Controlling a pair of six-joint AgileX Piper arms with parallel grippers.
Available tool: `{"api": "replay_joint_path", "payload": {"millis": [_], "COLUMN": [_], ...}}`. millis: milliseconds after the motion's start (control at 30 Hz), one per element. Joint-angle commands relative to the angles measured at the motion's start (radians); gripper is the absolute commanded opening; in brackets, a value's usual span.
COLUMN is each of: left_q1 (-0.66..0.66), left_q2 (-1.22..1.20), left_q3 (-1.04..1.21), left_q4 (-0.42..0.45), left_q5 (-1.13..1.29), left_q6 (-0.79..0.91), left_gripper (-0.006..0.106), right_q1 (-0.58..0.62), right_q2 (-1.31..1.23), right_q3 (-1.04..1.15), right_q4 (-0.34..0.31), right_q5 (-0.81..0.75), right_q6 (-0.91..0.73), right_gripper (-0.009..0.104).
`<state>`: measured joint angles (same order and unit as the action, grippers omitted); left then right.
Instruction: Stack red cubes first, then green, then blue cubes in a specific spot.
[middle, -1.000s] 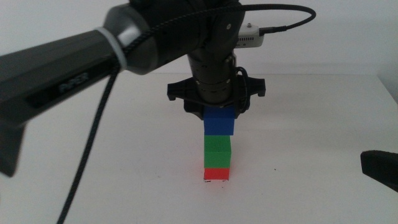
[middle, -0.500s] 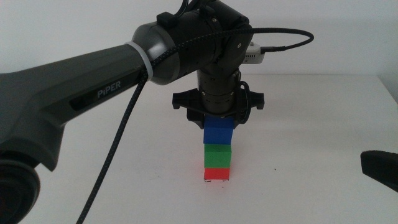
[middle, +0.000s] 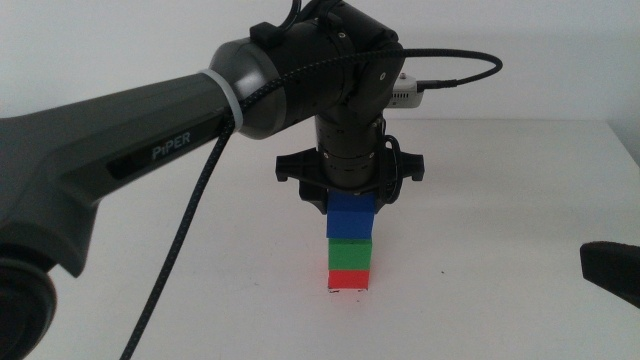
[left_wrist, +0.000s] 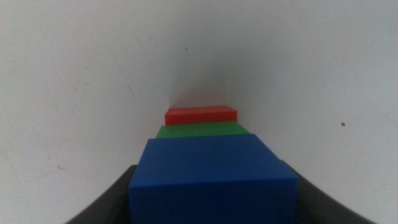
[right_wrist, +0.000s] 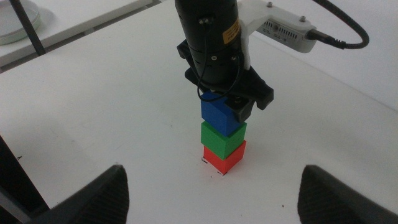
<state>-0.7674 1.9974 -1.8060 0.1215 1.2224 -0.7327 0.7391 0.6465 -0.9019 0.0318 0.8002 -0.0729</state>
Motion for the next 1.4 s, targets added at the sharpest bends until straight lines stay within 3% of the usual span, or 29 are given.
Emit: {"api": "replay_joint_path", "payload": {"millis": [0,300,333,367,500,700,900,1067,1233,1367], "left_q1": [0.000,0.000,0.000,0.000,0.000,0.000,0.010,0.010,0.010,0.010], "left_q2": [-0.024,0.002,0.002,0.002,0.002,0.002,-0.073,-0.247,-0.406,-0.531], "left_q3": [-0.001,-0.001,-0.001,-0.001,-0.001,-0.001,-0.020,-0.043,-0.043,-0.043], "left_q4": [-0.002,-0.010,-0.018,-0.018,-0.009,-0.009,-0.116,-0.122,0.077,0.137], "left_q5": [-0.001,-0.001,-0.001,-0.001,-0.001,-0.001,-0.001,-0.001,-0.001,-0.001], "left_q6": [-0.009,-0.009,-0.005,-0.005,0.000,0.002,0.191,0.265,0.301,0.432], "left_gripper": [-0.002,0.000,0.018,0.020,0.048,0.067,0.067,0.067,0.067,0.070], "right_q1": [-0.005,-0.005,-0.005,-0.005,-0.005,-0.005,-0.005,-0.005,-0.005,-0.005], "right_q2": [-0.003,-0.003,-0.003,-0.003,-0.003,-0.003,-0.003,-0.003,-0.003,-0.003], "right_q3": [0.003,0.003,0.003,0.003,0.003,0.003,0.003,0.003,0.003,0.003], "right_q4": [-0.002,-0.002,-0.002,-0.002,-0.002,-0.002,-0.002,-0.002,-0.002,-0.002], "right_q5": [-0.014,-0.014,-0.014,-0.014,-0.014,-0.014,-0.014,-0.014,-0.014,-0.014], "right_q6": [-0.006,-0.006,-0.006,-0.006,0.001,0.006,0.006,0.006,0.006,0.006], "right_gripper": [0.093,0.093,0.093,0.093,0.093,0.093,0.093,0.093,0.093,0.093]}}
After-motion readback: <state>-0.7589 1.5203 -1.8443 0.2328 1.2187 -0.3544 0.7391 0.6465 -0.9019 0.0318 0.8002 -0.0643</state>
